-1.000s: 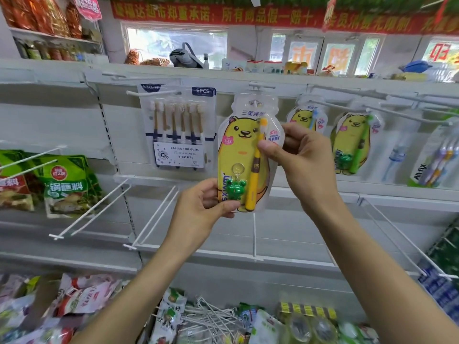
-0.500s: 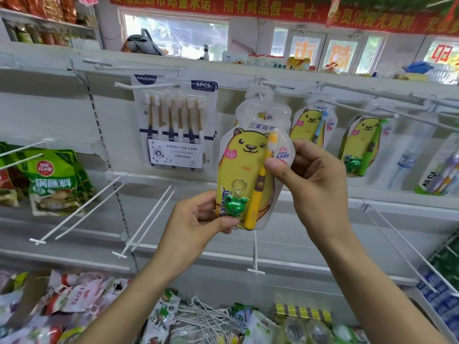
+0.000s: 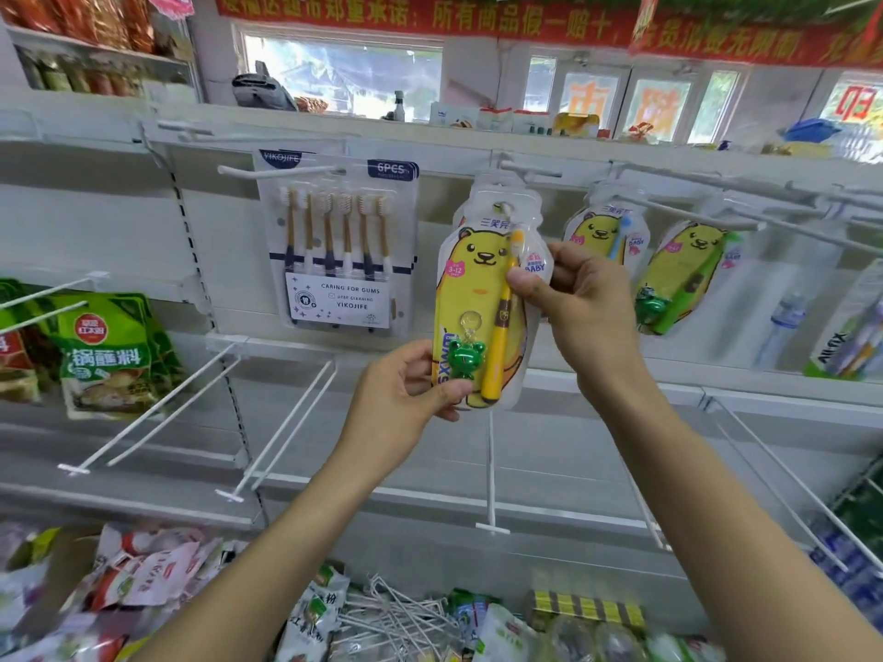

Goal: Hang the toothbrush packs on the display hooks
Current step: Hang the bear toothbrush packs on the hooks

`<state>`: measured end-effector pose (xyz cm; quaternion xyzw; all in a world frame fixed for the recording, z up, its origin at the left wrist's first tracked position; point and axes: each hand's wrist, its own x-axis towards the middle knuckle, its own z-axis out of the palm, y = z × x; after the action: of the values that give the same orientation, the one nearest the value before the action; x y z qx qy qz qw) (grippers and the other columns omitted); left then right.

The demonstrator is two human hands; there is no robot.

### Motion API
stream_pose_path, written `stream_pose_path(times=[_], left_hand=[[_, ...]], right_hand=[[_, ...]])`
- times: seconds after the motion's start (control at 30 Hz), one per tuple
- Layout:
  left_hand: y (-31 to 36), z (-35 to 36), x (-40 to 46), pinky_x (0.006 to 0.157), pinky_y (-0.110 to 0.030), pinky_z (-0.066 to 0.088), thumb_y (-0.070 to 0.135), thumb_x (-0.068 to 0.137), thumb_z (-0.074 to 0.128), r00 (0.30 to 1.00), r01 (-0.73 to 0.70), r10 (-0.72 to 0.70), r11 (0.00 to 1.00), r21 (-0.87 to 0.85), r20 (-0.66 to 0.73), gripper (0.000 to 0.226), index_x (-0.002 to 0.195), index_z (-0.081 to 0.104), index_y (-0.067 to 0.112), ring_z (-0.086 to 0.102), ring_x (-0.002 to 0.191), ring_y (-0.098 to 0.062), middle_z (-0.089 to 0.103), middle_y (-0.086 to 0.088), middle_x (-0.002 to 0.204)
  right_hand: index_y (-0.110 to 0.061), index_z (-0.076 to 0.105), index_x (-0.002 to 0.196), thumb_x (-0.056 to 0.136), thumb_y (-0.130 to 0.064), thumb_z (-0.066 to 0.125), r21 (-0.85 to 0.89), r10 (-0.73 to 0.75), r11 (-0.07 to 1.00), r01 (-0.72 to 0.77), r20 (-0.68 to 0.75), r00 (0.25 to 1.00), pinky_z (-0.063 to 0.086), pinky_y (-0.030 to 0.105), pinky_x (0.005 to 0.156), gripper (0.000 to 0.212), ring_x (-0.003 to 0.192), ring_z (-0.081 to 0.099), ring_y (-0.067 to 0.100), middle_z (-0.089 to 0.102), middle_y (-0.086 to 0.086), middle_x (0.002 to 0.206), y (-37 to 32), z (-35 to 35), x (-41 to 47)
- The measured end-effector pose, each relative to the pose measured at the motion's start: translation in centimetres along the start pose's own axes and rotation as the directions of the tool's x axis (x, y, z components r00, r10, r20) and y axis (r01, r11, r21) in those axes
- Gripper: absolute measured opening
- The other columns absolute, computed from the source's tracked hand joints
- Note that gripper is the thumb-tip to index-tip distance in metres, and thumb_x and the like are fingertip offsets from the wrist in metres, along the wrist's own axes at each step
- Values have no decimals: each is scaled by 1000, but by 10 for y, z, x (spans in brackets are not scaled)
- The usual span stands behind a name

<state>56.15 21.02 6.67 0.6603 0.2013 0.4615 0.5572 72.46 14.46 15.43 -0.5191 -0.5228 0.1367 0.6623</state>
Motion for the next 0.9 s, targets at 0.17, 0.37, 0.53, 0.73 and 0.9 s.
stream_pose_path(times=[0.17,0.37,0.53,0.73,0.9], left_hand=[[-18,7,46,58,-29,59,-6,84,71,1000,20,-20,999,34,9,30,109,66,9,72,71,-16,76,-9,93],[-36,11,90,64,-32,61,-3,86,70,999,37,-38,996,78,6,29,106,65,18,72,73,-18,75,-3,92],[-47,9,118,67,-34,61,0,89,69,998,62,-60,990,129,-24,25,106,64,18,72,71,-20,74,-2,90],[-53,7,130,65,-28,61,1,92,64,995,102,-98,983,153,-37,21,113,62,4,68,69,-23,69,-17,98],[-60,9,116,71,-31,61,14,98,60,965,259,-249,954,149,-83,22,118,57,6,67,72,-23,65,-22,108]], right_hand=[[-19,70,99,88,-12,73,-154,-1,988,-1,-13,1000,61,40,82,13,86,75,15,78,1,92,27,-2,40],[-27,68,88,86,-23,74,-264,19,964,-22,-12,1000,59,52,82,7,85,75,19,78,1,91,52,-4,82],[-21,71,85,79,-41,73,-289,68,955,-70,-19,998,59,55,76,21,82,75,23,78,3,86,72,-4,106],[-12,73,90,86,-34,73,-336,81,938,-84,-24,996,58,55,78,22,84,74,28,77,8,87,81,-2,114],[-12,67,96,89,-30,74,-442,140,887,-132,-13,990,60,49,78,20,86,72,28,74,11,92,72,-2,104]])
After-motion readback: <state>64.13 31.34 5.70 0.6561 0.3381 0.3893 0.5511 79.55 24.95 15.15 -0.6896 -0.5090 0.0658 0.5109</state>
